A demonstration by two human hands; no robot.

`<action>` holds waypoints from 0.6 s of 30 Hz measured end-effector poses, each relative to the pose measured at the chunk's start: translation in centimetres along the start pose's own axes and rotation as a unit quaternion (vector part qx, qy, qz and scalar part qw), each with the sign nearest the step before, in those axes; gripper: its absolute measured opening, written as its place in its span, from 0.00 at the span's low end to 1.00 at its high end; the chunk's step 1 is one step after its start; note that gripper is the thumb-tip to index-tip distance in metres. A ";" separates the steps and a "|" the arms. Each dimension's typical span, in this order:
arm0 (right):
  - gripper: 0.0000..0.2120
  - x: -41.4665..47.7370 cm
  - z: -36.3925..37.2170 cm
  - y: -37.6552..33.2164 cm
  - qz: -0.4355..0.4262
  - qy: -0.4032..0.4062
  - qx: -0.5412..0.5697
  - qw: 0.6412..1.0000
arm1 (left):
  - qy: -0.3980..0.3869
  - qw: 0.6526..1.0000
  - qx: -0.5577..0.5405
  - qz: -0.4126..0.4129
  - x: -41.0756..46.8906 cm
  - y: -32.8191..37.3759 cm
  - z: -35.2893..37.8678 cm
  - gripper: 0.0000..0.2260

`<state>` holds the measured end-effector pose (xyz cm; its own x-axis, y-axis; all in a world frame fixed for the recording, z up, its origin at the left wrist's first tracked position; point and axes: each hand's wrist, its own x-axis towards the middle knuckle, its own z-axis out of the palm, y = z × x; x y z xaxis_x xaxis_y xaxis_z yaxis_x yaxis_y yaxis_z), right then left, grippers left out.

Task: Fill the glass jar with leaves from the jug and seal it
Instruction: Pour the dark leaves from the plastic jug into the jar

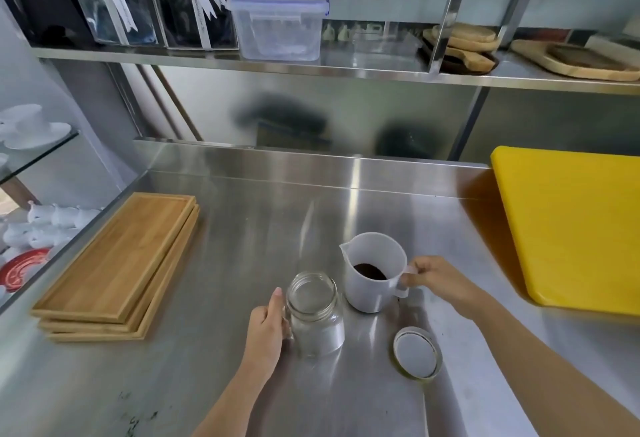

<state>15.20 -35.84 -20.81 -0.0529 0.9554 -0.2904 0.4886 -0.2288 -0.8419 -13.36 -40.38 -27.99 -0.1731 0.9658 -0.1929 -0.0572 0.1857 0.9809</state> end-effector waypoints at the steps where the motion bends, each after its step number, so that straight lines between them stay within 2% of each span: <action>1: 0.08 -0.4 0.3 0.2 -0.004 -0.008 0.044 0.999 | -0.002 1.000 0.005 0.000 0.0 -0.1 0.1 0.29; 3: 0.08 -1.2 1.0 0.5 -0.024 0.009 0.156 0.987 | -0.004 1.000 0.022 0.003 0.0 -0.1 0.2 0.28; 5: 0.09 -1.9 1.9 0.6 -0.041 0.035 0.270 0.961 | -0.004 0.999 0.033 0.007 -0.1 -0.2 0.3 0.26; 7: 0.08 -2.4 2.6 0.5 -0.049 0.047 0.334 0.940 | -0.006 0.999 0.036 0.014 -0.3 -0.2 0.5 0.26; 11: 0.09 -3.1 2.9 -0.2 -0.075 0.082 0.283 0.953 | -0.005 0.999 0.044 0.018 -0.7 0.0 0.7 0.28; 15: 0.16 -3.9 2.0 -1.9 -0.127 0.170 0.228 0.950 | -0.004 0.998 0.059 0.022 -0.9 0.2 0.9 0.29; 18: 0.15 -4.5 0.9 -3.5 -0.177 0.168 0.207 0.947 | -0.002 0.997 0.073 0.029 -1.2 0.4 1.1 0.30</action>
<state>12.96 -39.52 -16.95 0.1654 0.9753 0.1463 0.1054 0.1301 -0.9859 -12.10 -41.26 -27.37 -0.1674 0.9764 -0.1368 0.0971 0.1544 0.9832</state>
